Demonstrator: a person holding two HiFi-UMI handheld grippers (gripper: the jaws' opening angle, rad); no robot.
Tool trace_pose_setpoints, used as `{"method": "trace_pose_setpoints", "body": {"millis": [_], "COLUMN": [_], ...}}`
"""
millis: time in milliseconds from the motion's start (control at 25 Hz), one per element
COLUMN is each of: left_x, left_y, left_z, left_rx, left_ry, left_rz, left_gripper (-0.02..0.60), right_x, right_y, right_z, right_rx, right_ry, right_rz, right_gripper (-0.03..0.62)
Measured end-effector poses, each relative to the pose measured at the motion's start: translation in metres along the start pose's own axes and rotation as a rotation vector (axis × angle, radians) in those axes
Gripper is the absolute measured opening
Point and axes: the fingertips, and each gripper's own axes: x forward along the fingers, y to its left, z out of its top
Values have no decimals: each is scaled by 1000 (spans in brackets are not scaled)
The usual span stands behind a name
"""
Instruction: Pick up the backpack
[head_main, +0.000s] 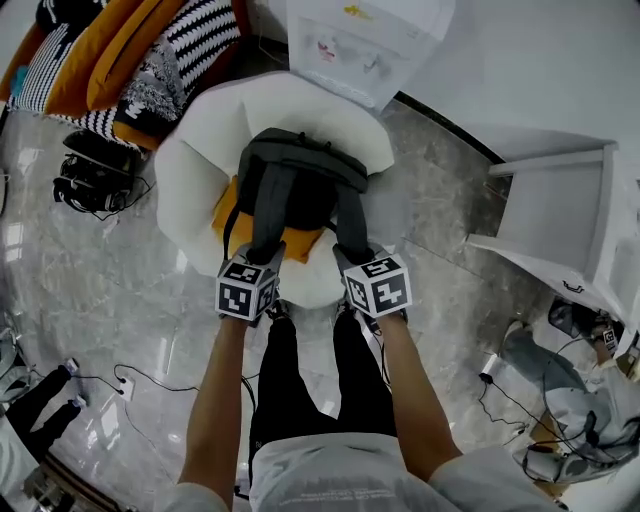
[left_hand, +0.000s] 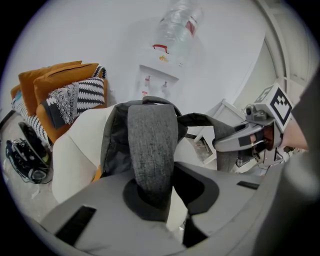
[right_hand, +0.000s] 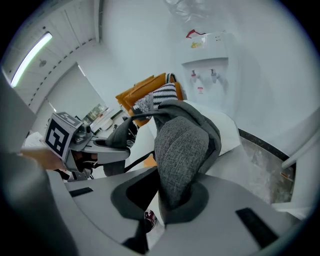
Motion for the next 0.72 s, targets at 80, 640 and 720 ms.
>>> {"method": "trace_pose_setpoints", "body": {"millis": [80, 640, 720], "left_x": [-4, -30, -34], "left_y": [-5, -26, -26], "left_z": [-1, 2, 7], "left_rx": [-9, -28, -25], "left_ry": [-4, 4, -1], "left_rz": [3, -6, 4], "left_gripper": [60, 60, 60], "right_x": [-4, -30, -34], "right_y": [2, 16, 18], "right_z": [0, -8, -5], "right_rx": [6, -5, -19], "right_ry": [0, 42, 44], "right_rz": [4, 21, 23], "right_gripper": [34, 34, 34]}}
